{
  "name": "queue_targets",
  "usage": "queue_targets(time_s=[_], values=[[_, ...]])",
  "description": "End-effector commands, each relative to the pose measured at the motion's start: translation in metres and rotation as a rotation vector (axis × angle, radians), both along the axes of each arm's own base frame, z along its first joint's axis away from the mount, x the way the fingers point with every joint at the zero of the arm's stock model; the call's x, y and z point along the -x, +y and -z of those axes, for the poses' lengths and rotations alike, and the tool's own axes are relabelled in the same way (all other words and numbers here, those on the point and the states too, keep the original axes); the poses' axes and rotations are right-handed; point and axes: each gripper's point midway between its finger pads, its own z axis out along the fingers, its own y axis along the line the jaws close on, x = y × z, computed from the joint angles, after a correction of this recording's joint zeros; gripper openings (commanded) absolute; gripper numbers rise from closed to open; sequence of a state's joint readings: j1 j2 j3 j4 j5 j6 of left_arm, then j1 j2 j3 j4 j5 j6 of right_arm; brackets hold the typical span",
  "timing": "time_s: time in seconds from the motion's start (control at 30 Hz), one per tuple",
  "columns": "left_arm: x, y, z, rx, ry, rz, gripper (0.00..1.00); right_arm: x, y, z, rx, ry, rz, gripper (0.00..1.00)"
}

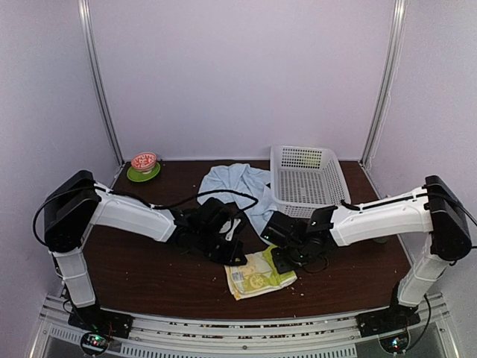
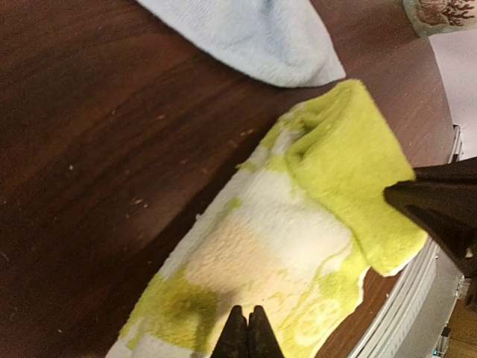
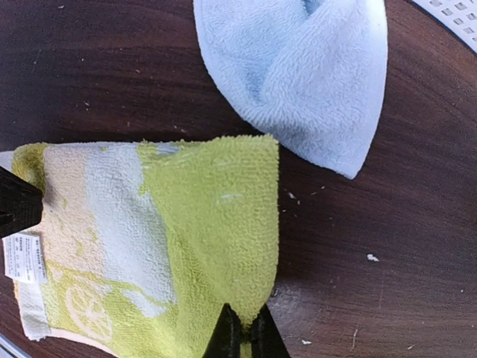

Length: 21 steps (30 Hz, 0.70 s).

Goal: Roll the towels
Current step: Roll the towel at the center of the board.

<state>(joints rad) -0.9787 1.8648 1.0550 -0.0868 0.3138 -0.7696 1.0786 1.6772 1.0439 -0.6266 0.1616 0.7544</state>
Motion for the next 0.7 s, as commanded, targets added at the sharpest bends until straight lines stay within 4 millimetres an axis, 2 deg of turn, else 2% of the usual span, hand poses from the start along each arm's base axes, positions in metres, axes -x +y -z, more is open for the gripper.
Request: queue_targets(time_s=[0.0,0.13,0.33,0.6,0.67], values=[[0.000,0.012,0.017,-0.046,-0.009,-0.003,0.00,-0.008,-0.010,-0.009,0.074,-0.059,0.031,0.00],[0.004,0.014,0.028,-0.047,0.015,0.000,0.00,-0.007,0.002,-0.009,0.058,-0.061,0.039,0.00],[0.008,0.015,0.033,-0.042,0.027,0.002,0.00,0.000,0.023,-0.002,0.036,-0.035,0.019,0.00],[0.012,0.019,0.040,-0.042,0.042,0.004,0.00,0.002,0.034,-0.006,-0.004,-0.030,0.010,0.00],[0.013,0.019,0.040,-0.042,0.043,0.004,0.00,0.003,0.037,-0.007,-0.018,-0.025,0.005,0.04]])
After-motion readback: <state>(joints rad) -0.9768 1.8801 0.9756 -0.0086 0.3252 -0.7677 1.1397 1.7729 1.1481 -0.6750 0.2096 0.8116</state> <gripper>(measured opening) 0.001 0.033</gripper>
